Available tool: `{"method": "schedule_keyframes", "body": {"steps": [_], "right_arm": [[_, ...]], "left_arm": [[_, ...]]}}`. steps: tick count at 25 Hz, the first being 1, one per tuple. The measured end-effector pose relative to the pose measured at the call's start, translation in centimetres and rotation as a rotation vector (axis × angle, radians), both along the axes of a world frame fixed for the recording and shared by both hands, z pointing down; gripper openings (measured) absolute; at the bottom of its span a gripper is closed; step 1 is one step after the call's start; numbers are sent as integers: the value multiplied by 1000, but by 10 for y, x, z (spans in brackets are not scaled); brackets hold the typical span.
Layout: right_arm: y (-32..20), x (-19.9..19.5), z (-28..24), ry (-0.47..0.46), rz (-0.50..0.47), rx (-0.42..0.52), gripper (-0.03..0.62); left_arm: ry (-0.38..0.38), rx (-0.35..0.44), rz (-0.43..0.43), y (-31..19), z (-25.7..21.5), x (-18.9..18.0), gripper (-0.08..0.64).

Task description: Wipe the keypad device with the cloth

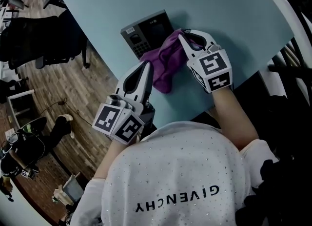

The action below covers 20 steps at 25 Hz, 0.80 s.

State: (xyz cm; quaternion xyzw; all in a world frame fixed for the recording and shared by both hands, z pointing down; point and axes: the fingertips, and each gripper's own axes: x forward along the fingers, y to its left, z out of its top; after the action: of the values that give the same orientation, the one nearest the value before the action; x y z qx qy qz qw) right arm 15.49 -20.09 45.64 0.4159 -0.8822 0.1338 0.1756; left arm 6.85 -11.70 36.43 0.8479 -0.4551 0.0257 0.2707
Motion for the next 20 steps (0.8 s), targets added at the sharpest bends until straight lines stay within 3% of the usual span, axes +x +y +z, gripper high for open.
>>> {"method": "schedule_keyframes", "body": {"steps": [3,7,16,20], "right_arm": [[2,0,-11,-54,34,10,31],[18,-38,-28,-114,-36,32,31],[41,-116,-25,-6,-123,-6,31],[55,-147,-18,48,-198,-37,32]], "left_arm": [[34,-20,-18,4,6,-15,0],[88,-58,-54,10,13,-41,0],[196,1,-107,15,1,-96,1],[266,2,-81,22,-1,-110,1]]}}
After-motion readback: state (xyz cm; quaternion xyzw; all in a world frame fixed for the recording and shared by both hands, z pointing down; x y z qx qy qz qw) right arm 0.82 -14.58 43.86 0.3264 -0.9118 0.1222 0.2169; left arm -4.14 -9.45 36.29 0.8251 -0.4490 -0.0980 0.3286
